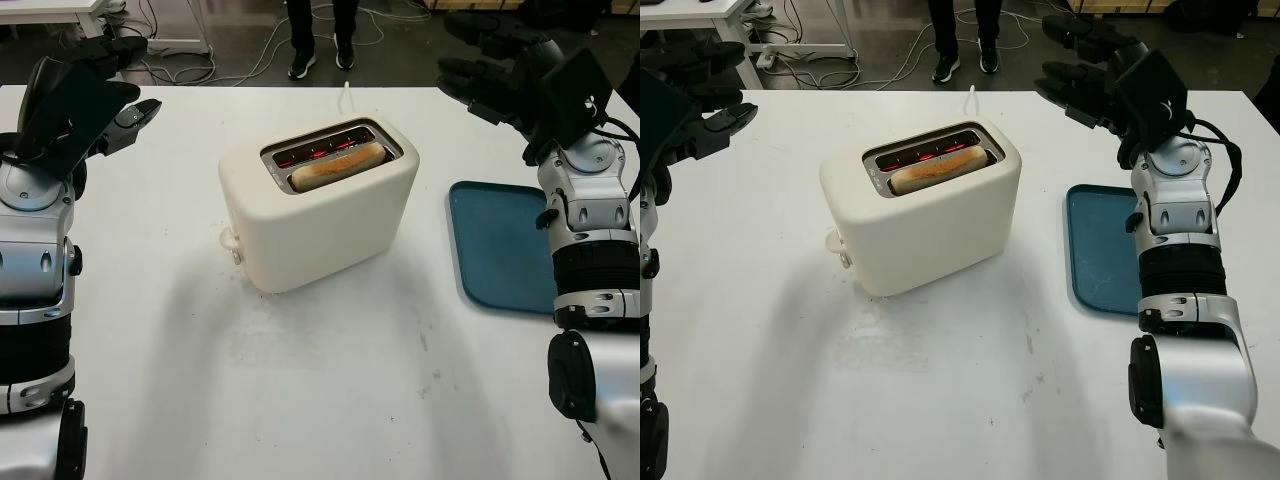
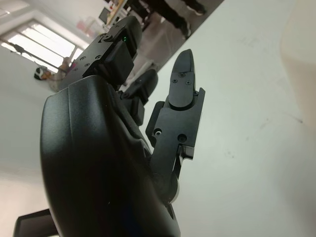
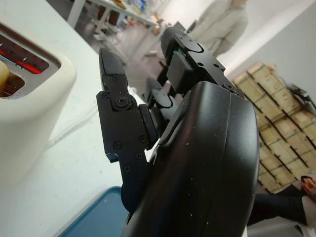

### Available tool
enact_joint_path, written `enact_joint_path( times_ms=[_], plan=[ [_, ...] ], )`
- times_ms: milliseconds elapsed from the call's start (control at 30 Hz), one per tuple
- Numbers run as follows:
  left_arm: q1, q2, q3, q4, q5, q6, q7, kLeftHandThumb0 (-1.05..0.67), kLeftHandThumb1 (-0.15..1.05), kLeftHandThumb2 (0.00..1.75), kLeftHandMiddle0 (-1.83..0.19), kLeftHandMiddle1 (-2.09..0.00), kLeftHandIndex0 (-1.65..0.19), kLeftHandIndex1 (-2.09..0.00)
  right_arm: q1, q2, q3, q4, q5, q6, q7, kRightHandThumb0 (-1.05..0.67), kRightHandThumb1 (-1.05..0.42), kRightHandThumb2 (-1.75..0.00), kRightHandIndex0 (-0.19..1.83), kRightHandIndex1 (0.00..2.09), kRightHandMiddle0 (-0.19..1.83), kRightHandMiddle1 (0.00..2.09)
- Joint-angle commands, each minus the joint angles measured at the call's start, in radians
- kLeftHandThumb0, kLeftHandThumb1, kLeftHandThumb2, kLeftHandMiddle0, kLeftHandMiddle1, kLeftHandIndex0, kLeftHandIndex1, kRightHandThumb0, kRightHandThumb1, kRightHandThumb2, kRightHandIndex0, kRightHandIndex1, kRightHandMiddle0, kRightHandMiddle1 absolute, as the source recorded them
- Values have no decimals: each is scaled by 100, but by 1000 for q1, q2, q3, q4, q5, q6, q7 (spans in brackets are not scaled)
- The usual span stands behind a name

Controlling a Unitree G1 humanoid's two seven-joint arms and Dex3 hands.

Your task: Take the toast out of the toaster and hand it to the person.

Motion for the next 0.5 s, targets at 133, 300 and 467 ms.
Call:
enact_joint_path(
  times_ms=[133,300,467],
  plan=[
    [16,-20,-23,-46,13,0,6,-20,92,22,-29,-72,-55,-4,20,-4,7,11,-10,13,4,-28,-92,-7,52,0,51,0],
    [22,-9,-80,-52,67,2,6,-25,92,21,-33,-76,-58,-6,36,3,16,4,-16,2,5,-28,-92,-6,52,1,48,0],
    [26,-19,-89,-48,77,-6,9,-26,92,22,-34,-78,-59,-6,48,-2,24,13,-21,-22,15,-30,-92,-7,56,3,50,1]
  ],
)
